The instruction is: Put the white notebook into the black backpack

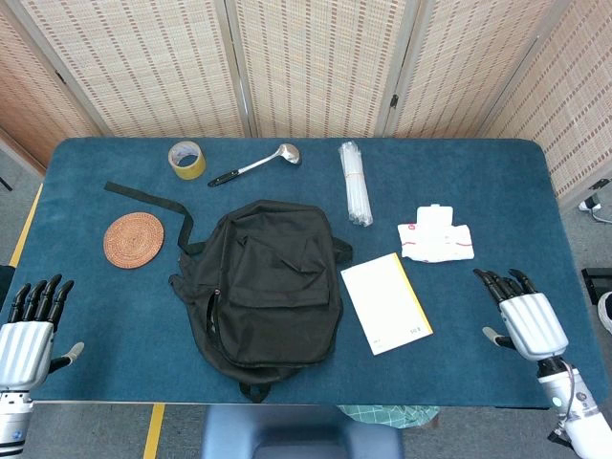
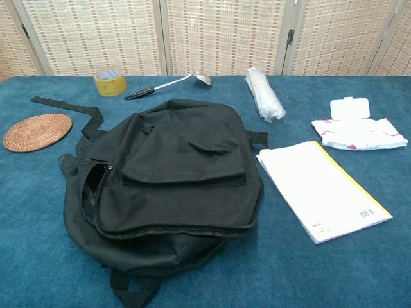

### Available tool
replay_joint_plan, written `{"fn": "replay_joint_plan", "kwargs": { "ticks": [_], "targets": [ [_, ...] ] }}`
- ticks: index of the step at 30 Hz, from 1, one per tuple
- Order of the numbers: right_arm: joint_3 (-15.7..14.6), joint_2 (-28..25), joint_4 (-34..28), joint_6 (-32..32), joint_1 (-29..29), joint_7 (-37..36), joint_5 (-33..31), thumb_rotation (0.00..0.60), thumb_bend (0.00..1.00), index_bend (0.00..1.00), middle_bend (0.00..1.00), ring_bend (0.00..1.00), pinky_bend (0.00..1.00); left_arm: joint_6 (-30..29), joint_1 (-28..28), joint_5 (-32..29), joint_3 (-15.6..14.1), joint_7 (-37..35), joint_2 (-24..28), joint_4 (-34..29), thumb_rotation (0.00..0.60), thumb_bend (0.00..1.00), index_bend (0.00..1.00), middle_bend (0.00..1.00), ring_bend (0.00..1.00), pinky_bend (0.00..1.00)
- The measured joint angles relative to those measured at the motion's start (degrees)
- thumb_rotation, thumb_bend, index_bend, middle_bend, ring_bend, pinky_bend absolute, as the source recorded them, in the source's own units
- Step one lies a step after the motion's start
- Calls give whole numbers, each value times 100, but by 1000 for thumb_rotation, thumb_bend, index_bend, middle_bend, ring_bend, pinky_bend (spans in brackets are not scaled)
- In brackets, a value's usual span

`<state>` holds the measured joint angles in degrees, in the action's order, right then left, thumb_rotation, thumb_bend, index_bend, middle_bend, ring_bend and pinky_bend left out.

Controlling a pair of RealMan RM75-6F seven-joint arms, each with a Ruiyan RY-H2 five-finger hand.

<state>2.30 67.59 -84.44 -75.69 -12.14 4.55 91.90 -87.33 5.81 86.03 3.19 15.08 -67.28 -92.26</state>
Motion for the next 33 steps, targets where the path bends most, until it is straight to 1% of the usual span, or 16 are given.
{"fn": "replay_joint_plan", "kwargs": {
  "ticks": [2, 8, 15, 20, 24, 28, 33],
  "targets": [
    [-11, 93, 129, 162, -115, 7, 18, 600, 162, 132, 223, 287, 160, 2, -5, -6, -4, 10, 0, -12, 600, 204, 105, 59, 74, 0],
    [-54, 531, 782, 629, -449, -183, 39, 600, 161, 139, 230, 300, 163, 16, -16, -18, -23, 63, -2, -20, 600, 205, 106, 59, 76, 0],
    [-162, 1188, 1788, 950, -778, -616, 154, 600, 161, 140, 220, 272, 163, 9, -30, -38, -22, 108, 1, -58, 600, 204, 107, 60, 77, 0],
    [-264, 1592, 2410, 998, -934, -915, 293, 600, 162, 139, 193, 235, 150, 19, -34, -44, -30, 138, -4, -82, 600, 204, 107, 59, 77, 0],
    [-374, 1899, 2894, 964, -1039, -1147, 435, 600, 161, 139, 177, 226, 148, 20, -39, -54, -29, 146, -5, -82, 600, 204, 107, 60, 77, 0],
    [-482, 2107, 3217, 888, -1120, -1344, 560, 600, 161, 139, 177, 214, 147, 12, -45, -54, -29, 139, -8, -74, 600, 205, 107, 60, 77, 0],
    [-597, 2268, 3419, 798, -1207, -1441, 662, 600, 161, 139, 177, 214, 147, 3, -54, -54, -29, 127, -10, -62, 600, 204, 107, 60, 77, 0]
  ]
}}
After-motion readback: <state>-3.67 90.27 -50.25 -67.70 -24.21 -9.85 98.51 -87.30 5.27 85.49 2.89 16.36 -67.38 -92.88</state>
